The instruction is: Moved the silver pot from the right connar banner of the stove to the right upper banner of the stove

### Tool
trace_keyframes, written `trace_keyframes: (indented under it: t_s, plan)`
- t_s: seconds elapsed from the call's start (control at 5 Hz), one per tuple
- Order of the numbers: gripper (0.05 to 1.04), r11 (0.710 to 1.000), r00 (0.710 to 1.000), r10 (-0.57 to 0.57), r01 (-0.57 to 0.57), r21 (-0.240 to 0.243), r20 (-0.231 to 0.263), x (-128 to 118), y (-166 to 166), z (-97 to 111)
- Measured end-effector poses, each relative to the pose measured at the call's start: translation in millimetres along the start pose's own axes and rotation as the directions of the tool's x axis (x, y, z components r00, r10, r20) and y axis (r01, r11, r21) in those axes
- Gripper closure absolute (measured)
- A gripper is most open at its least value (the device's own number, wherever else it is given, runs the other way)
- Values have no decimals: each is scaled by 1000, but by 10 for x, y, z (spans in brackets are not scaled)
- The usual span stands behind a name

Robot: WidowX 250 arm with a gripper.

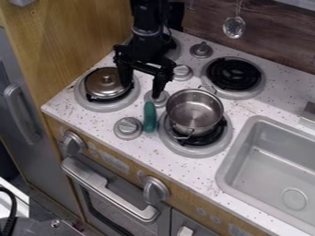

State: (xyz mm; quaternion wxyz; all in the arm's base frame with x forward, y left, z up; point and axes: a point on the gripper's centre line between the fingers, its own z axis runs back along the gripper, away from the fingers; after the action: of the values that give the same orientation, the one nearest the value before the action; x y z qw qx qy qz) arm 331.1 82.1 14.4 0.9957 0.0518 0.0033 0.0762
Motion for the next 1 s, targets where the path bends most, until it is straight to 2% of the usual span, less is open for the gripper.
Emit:
trace_keyframes:
  t_s: [0.2,0.4,0.6,1.0]
  plan:
    - [83,1000,999,0,0,-6,-38,-53,-22,-120]
    - [83,998,999,-46,45,-43,-27,-45,-326,-129]
    - [83,991,995,-97,97,-90,4,-23,-672,-94]
    - [83,979,991,-121,129,-160,61,101,-1038,11]
